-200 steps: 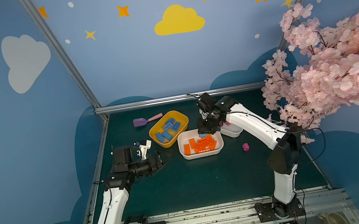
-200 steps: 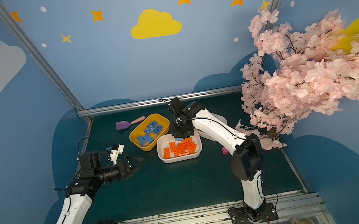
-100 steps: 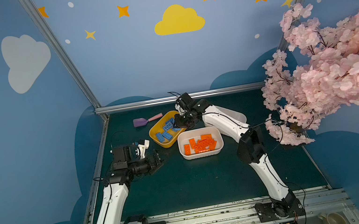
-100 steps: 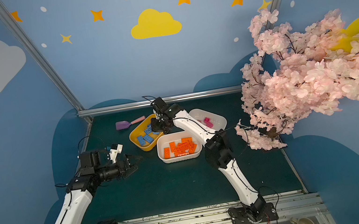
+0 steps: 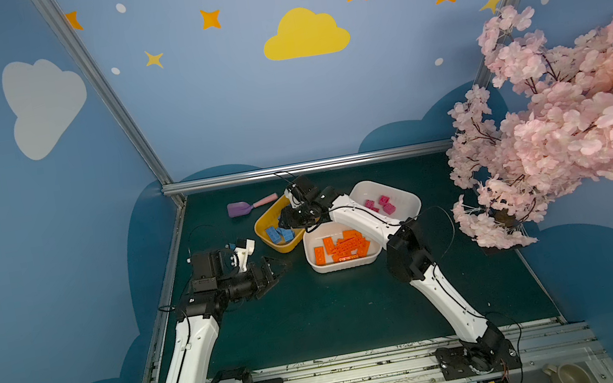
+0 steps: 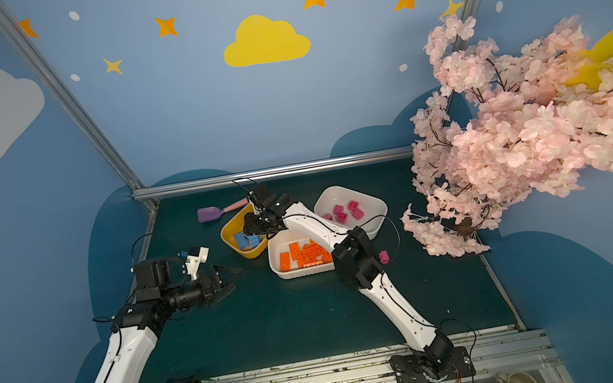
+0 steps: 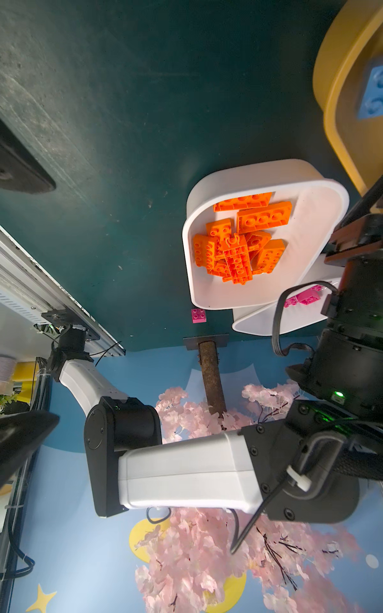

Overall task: Sort the legos into containers by color
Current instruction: 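Carry the blue brick into the yellow bin and release it, then move the right gripper down and grasp the loose pink brick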

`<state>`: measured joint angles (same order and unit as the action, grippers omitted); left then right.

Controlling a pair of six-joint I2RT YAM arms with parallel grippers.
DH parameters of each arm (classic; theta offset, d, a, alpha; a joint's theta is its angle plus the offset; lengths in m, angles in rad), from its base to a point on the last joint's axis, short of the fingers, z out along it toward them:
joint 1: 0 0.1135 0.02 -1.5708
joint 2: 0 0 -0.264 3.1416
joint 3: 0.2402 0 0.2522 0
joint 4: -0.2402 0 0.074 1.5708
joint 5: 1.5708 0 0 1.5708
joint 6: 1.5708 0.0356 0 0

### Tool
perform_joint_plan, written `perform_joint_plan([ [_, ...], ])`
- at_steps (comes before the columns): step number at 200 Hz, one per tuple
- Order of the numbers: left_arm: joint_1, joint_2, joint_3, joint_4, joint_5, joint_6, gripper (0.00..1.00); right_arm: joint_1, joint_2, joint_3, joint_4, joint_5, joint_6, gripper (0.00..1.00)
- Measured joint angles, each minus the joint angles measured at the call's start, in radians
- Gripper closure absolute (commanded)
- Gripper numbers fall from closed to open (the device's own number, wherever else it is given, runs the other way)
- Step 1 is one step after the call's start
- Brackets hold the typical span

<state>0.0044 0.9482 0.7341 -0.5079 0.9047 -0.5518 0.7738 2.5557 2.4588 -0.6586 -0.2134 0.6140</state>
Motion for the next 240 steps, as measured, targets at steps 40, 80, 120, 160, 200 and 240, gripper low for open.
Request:
perform_joint_plan([
  [40, 0.005, 0.000, 0.000, -0.008, 0.008, 0.007, 0.00, -0.010, -0.193, -0.216, -0.006, 0.051, -0.046, 0.38],
  [80, 0.006, 0.000, -0.006, -0.007, 0.022, 0.006, 0.00, -0.055, -0.591, -0.561, -0.039, 0.142, -0.136, 0.35],
  [120, 0.006, -0.008, -0.013, -0.002, 0.035, 0.000, 0.00, -0.114, -0.895, -0.813, -0.168, 0.356, -0.202, 0.32],
  [160, -0.010, -0.014, -0.013, 0.031, 0.049, -0.025, 0.00, -0.250, -1.073, -1.117, -0.242, 0.436, -0.265, 0.32],
  [200, -0.032, -0.013, -0.023, 0.053, 0.048, -0.040, 0.00, -0.367, -1.116, -1.288, -0.234, 0.436, -0.328, 0.35],
  [240, -0.040, -0.011, -0.024, 0.066, 0.047, -0.044, 0.00, -0.473, -1.078, -1.364, -0.197, 0.395, -0.370, 0.37],
])
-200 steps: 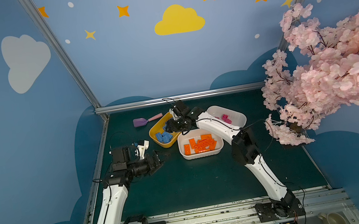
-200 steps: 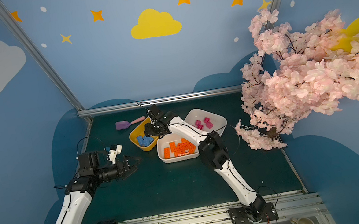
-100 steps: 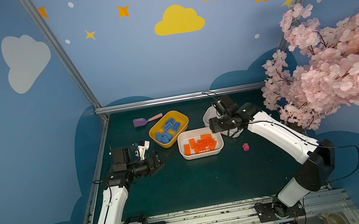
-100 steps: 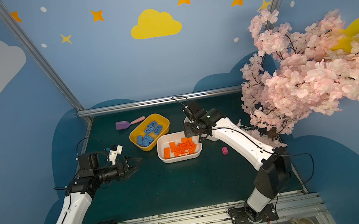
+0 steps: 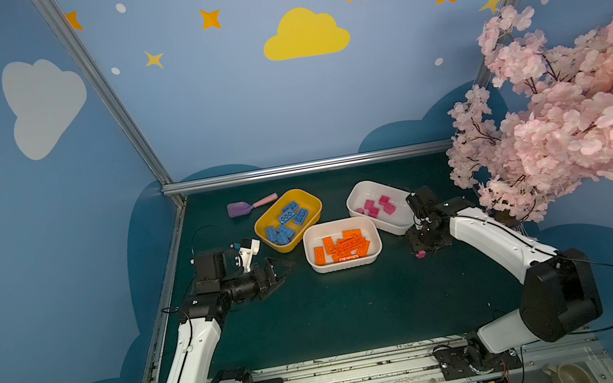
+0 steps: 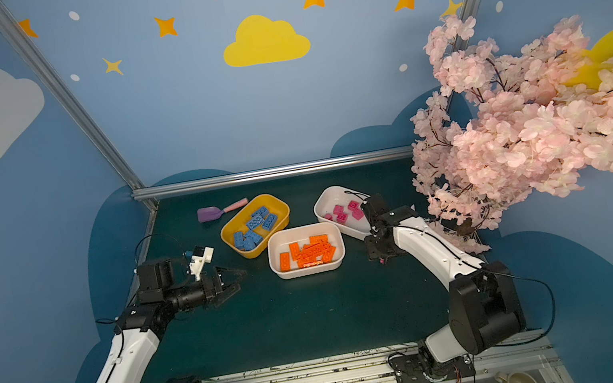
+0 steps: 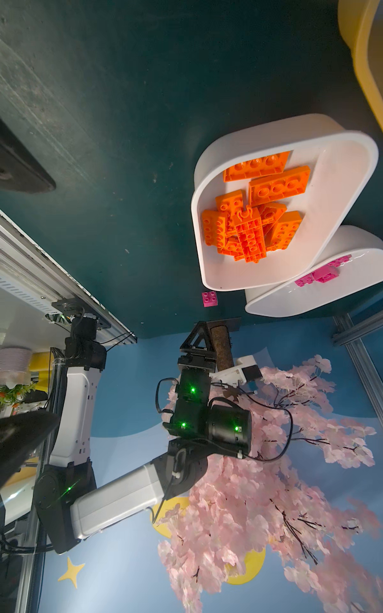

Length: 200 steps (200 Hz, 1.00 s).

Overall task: Sort the legos into containers by color
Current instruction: 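Move the right gripper down and grasp the loose pink brick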

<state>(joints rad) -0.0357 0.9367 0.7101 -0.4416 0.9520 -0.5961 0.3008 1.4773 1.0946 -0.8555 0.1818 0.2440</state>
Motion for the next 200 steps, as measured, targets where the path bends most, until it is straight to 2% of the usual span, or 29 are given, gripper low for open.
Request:
perform_joint_plan([
  [45, 0.000, 0.003, -0.013, 0.018, 0.000, -0.007, 0.00, -0.097, 0.186, 0.047, 0.014, -0.118, -0.023, 0.41],
  [74, 0.000, 0.006, -0.013, 0.021, -0.001, -0.006, 0.00, -0.111, 0.264, 0.051, 0.023, -0.154, -0.023, 0.51],
  [101, 0.000, 0.006, -0.013, 0.021, -0.001, -0.006, 0.00, -0.113, 0.291, 0.051, 0.040, -0.169, -0.021, 0.64],
  [152, 0.000, 0.008, -0.013, 0.019, -0.001, 0.002, 0.00, -0.114, 0.315, 0.056, 0.077, -0.149, -0.023, 0.79],
  [200, 0.000, 0.026, -0.013, 0.017, -0.001, 0.005, 0.00, -0.109, 0.242, 0.059, 0.027, -0.134, -0.035, 0.83],
])
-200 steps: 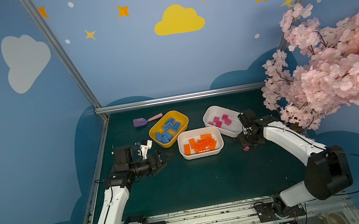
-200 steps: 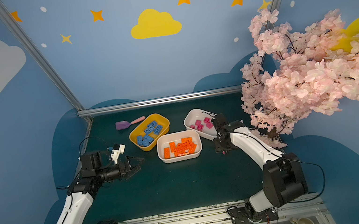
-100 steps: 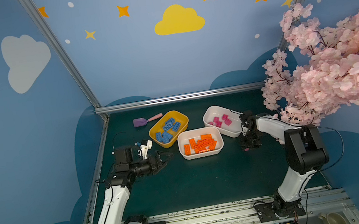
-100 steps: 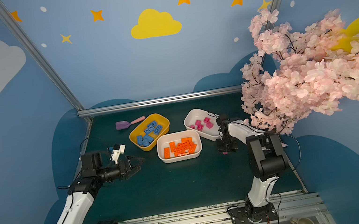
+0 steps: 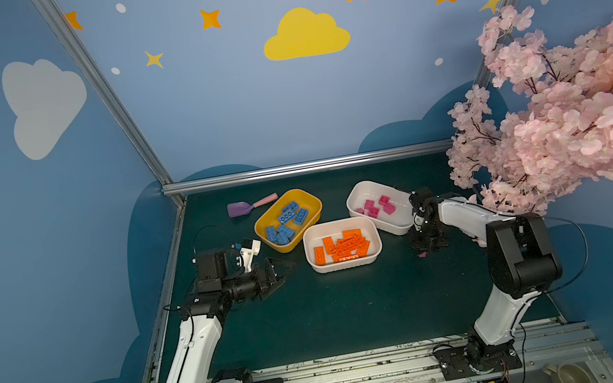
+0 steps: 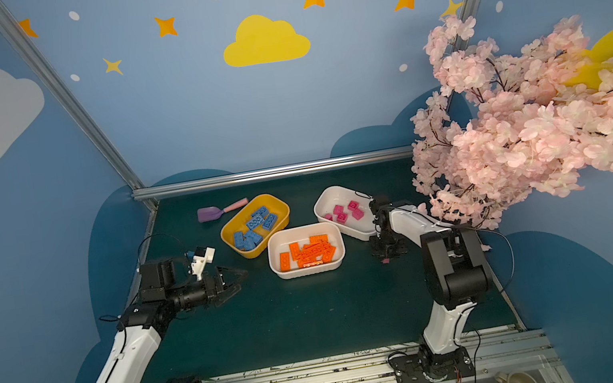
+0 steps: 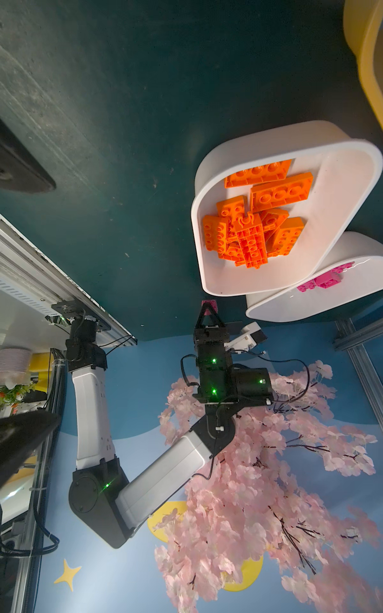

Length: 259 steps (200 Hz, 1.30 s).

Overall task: Sort the legos into containers by color
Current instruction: 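Move the right gripper down and grasp the loose pink brick, then carry the pink brick into the far white bin and release it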

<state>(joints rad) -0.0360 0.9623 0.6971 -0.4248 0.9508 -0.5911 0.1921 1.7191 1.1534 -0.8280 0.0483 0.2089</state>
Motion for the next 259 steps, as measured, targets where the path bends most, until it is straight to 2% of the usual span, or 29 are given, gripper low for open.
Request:
perform_joint_plan([
  [35, 0.000, 0.001, 0.000, 0.000, 0.000, 0.000, 0.00, 0.007, -0.146, 0.076, -0.074, -0.014, -0.009, 0.83],
  [67, -0.002, 0.001, 0.000, 0.000, 0.000, -0.001, 0.00, 0.005, -0.140, 0.250, -0.076, -0.061, -0.040, 0.82],
  [88, -0.005, 0.001, 0.001, 0.000, 0.000, -0.003, 0.00, -0.007, -0.052, 0.380, -0.069, -0.116, -0.039, 0.82],
  [118, -0.006, 0.001, 0.007, -0.002, 0.000, -0.003, 0.00, -0.028, 0.172, 0.580, -0.066, -0.166, -0.006, 0.80],
  [164, -0.006, 0.000, 0.013, -0.022, -0.001, 0.003, 0.00, -0.059, 0.435, 0.733, -0.079, -0.172, 0.016, 0.77],
  [180, -0.006, 0.000, 0.013, -0.024, -0.001, 0.004, 0.00, -0.068, 0.482, 0.758, -0.089, -0.155, 0.014, 0.70],
  [202, -0.006, 0.007, 0.014, -0.024, -0.006, 0.005, 0.00, -0.078, 0.503, 0.763, -0.103, -0.139, 0.004, 0.46],
  [220, -0.006, 0.025, 0.029, -0.038, -0.031, 0.022, 0.00, -0.080, 0.489, 0.750, -0.101, -0.135, -0.013, 0.36],
  [240, -0.004, 0.051, 0.073, -0.072, -0.106, 0.072, 0.00, -0.083, 0.414, 0.679, -0.085, -0.139, -0.026, 0.29],
  [249, 0.000, 0.068, 0.102, -0.091, -0.166, 0.104, 0.00, -0.083, 0.349, 0.624, -0.074, -0.144, -0.027, 0.18],
  [259, 0.006, 0.086, 0.130, -0.100, -0.243, 0.134, 0.00, -0.082, 0.262, 0.547, -0.045, -0.154, -0.038, 0.15],
])
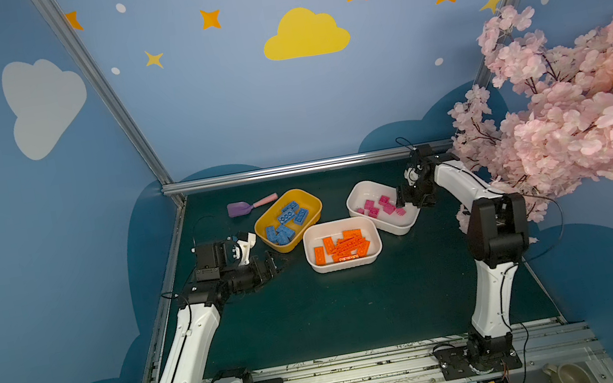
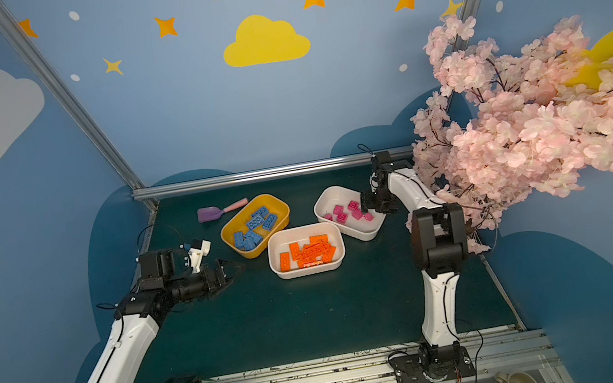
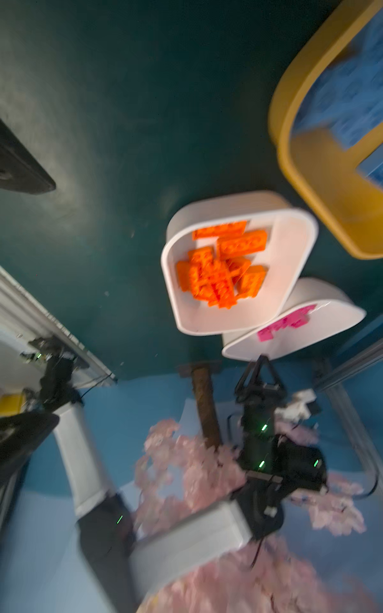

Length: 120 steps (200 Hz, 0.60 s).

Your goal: Sort the legos into containers by color

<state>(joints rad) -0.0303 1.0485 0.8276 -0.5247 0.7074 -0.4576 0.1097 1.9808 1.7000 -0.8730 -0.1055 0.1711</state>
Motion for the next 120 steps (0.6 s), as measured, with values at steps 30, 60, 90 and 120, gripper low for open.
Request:
perform_joint_plan([
  [30, 0.030, 0.055, 0.020, 0.061, -0.291, 0.061, 0.00, 0.000, -0.349, -0.287, 0.129, -0.010, 0.000, 0.12],
  [60, 0.045, 0.121, -0.041, 0.214, -0.611, 0.109, 0.00, 0.000, -0.659, -0.608, 0.350, 0.031, -0.024, 0.11],
  [90, 0.052, 0.157, -0.167, 0.407, -0.794, 0.172, 0.00, -0.002, -0.809, -0.958, 0.613, 0.142, -0.047, 0.10],
  [120, 0.051, 0.212, -0.251, 0.593, -0.833, 0.246, 0.00, -0.009, -0.890, -1.243, 0.838, 0.215, -0.095, 0.08],
])
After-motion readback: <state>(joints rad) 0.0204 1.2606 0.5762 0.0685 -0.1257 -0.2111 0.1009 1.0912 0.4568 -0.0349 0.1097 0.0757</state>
